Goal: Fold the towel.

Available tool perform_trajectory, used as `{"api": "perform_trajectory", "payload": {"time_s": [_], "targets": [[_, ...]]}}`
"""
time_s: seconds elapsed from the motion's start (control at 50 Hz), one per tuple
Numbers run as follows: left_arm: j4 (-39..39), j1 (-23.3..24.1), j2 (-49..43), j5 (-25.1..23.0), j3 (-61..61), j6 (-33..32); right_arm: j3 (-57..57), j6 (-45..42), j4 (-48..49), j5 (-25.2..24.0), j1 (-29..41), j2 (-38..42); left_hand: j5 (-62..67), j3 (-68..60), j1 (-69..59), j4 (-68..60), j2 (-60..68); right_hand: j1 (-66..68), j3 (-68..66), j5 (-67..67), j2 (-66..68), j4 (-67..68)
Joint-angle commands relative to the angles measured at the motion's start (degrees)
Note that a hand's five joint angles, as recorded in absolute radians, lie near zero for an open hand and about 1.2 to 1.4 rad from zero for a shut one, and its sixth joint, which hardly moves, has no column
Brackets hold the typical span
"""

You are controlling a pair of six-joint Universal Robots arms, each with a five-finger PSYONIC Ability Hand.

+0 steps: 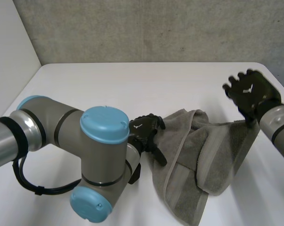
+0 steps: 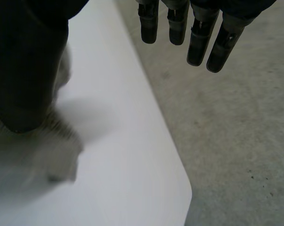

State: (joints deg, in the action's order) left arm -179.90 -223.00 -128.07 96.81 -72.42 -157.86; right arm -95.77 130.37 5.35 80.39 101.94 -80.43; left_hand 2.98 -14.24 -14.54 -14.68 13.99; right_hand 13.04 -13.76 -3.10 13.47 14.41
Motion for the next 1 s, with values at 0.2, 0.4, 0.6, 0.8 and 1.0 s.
{"api": "perform_trajectory", "payload": {"time_s": [0.2, 0.4, 0.6, 0.8, 1.0], "targets": [[-3.0, 4.9, -0.5, 4.7, -2.2, 2.9, 18.7, 11.7, -11.5, -6.6, 4.7, 15.9, -0.7, 2.0, 2.3, 2.4, -1.8, -3.0, 3.8, 3.1, -3.5, -4.4], [-4.2, 7.7, -1.7, 8.1, -2.0, 2.5, 32.7, 13.8, -16.7, -7.6, 5.4, 30.4, -0.9, 2.2, 2.5, 2.6, -1.9, -3.0, 3.8, 3.1, -3.5, -4.4], [-8.1, 8.5, -6.1, 9.6, -0.5, -0.7, 41.9, 16.1, -16.5, -7.5, 5.5, 39.3, -0.2, 1.5, 1.8, 1.9, -1.3, 24.9, -24.1, -24.8, 24.4, 23.5], [-12.1, 7.9, -7.1, 14.7, 0.5, -11.9, 42.4, 22.6, -16.8, -11.3, 6.2, 36.8, 48.8, -47.6, -47.2, -47.1, 47.8, 67.0, -66.2, -66.9, 66.5, 65.6], [-13.8, 1.8, -1.2, 14.2, 1.2, -14.8, 38.6, 31.2, -19.3, -17.6, 5.3, 25.5, 67.0, -65.8, -65.5, -65.3, 66.0, 67.0, -66.2, -66.9, 66.5, 65.6]]}}
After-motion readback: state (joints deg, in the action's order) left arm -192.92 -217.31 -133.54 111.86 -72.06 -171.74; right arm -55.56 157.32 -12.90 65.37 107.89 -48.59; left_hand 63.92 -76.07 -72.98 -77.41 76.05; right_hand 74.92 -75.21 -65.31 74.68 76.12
